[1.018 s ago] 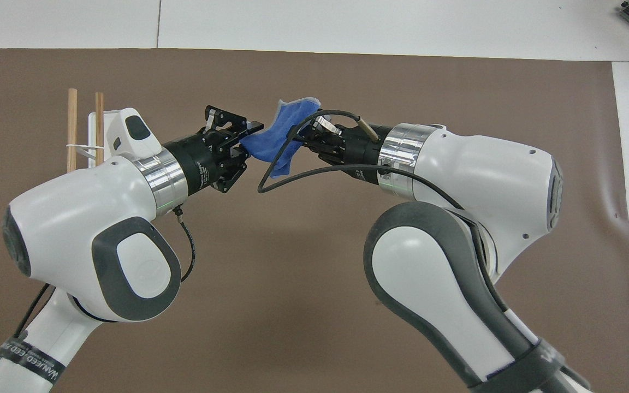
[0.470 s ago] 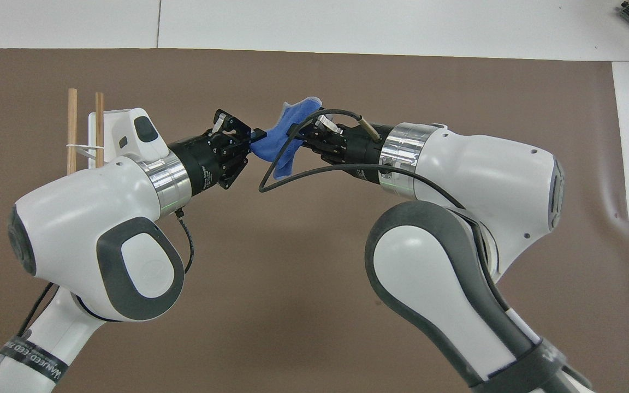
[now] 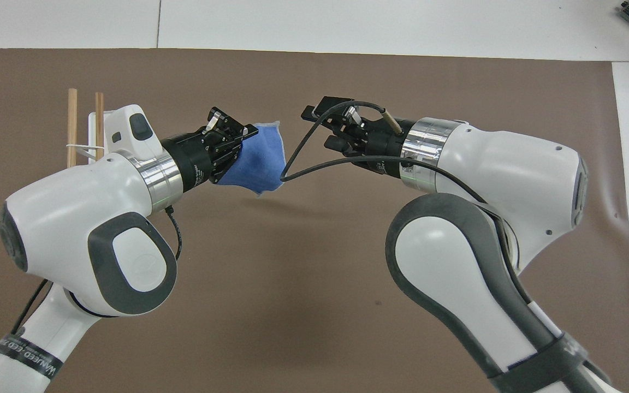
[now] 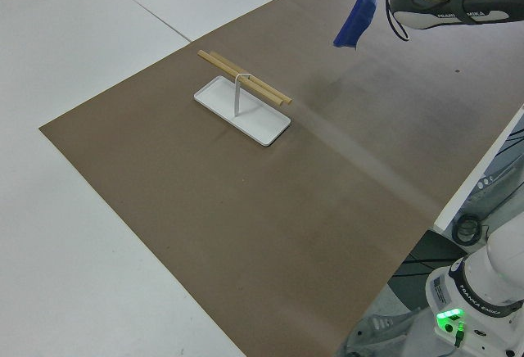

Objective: Right arm passes towel to left arm to hang

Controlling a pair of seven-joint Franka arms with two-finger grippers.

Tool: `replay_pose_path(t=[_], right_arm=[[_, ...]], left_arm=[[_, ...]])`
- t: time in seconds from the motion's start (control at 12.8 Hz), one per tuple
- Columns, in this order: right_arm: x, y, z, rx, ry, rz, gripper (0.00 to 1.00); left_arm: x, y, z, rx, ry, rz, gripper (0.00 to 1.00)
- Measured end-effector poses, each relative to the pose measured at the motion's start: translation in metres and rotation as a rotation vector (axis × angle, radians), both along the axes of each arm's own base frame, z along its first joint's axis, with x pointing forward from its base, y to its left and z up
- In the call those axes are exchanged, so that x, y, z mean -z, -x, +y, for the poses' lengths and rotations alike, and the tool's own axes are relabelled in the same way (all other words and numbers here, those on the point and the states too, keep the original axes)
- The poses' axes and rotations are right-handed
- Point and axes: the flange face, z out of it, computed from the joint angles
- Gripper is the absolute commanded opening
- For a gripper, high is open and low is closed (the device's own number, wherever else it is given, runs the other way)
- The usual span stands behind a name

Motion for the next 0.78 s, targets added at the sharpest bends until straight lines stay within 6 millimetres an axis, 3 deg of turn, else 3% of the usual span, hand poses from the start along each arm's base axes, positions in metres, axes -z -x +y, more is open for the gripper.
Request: replay_pose_path(t=[0.24,0.47,0.63,0.78], right_arm=[[0.006,-0.001,-0.015,-0.049,0.100,0.002,0.89],[0.013,-0.002,-0.032,-0.158,0.307,-0.008,0.95],[0.018,-0.002,-0.041,-0.220,0.451,-0.022,0.95],[0.023,0.000,-0.047,-0.273,0.559,-0.013,0.96]], left_arm=[[0.013,-0.018,0.032,0.026,-0.082,-0.058,0.00],[0.037,-0.037,0.070,0.036,-0.162,-0.085,0.00],[0.047,-0.048,0.103,0.015,-0.198,-0.093,0.00],[0.049,-0.058,0.149,-0.004,-0.249,-0.125,0.00]])
